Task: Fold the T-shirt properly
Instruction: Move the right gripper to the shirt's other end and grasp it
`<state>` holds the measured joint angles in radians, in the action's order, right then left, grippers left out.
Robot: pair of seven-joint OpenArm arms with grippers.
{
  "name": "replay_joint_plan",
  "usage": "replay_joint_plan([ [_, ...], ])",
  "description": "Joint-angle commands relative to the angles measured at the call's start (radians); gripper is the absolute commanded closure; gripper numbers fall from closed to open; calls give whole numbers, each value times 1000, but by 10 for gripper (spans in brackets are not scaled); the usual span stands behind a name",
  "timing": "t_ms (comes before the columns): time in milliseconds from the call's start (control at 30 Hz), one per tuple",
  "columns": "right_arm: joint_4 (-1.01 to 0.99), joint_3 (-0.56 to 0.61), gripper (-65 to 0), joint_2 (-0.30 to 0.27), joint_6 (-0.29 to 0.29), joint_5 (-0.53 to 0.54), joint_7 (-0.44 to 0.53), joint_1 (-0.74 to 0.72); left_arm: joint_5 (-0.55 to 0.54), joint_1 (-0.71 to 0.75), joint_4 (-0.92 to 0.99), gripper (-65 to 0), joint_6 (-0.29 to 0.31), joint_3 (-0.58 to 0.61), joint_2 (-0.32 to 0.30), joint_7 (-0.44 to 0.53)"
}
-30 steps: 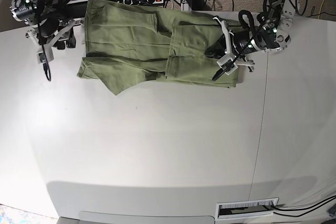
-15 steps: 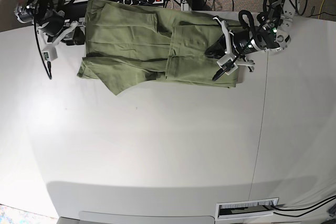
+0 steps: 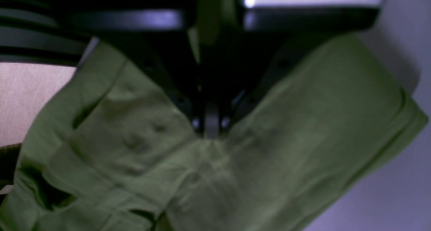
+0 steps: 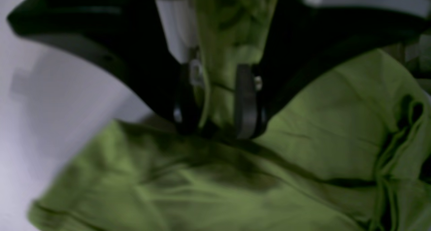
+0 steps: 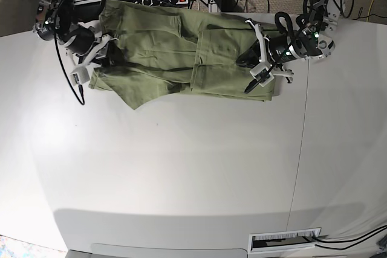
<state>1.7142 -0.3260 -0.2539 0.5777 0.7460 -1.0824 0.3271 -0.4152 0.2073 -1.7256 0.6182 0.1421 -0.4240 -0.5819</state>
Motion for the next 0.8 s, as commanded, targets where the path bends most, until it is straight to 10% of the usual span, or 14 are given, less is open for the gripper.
replay_joint_plan([
  [0, -2, 16, -211, 7, 2, -29, -51, 8, -10, -8, -15, 0, 0, -5, -8, 18],
  [333, -2, 50, -210, 16, 1, -29, -76, 17, -10, -8, -15, 0, 0, -5, -8, 18],
  [533, -1, 50, -10, 16, 1, -8, -78, 22, -3, -8, -15, 0, 0, -5, -8, 23],
  [767, 57, 7, 0, 16, 1, -2, -65, 19, -59, -8, -15, 0, 11, -5, -7, 21],
])
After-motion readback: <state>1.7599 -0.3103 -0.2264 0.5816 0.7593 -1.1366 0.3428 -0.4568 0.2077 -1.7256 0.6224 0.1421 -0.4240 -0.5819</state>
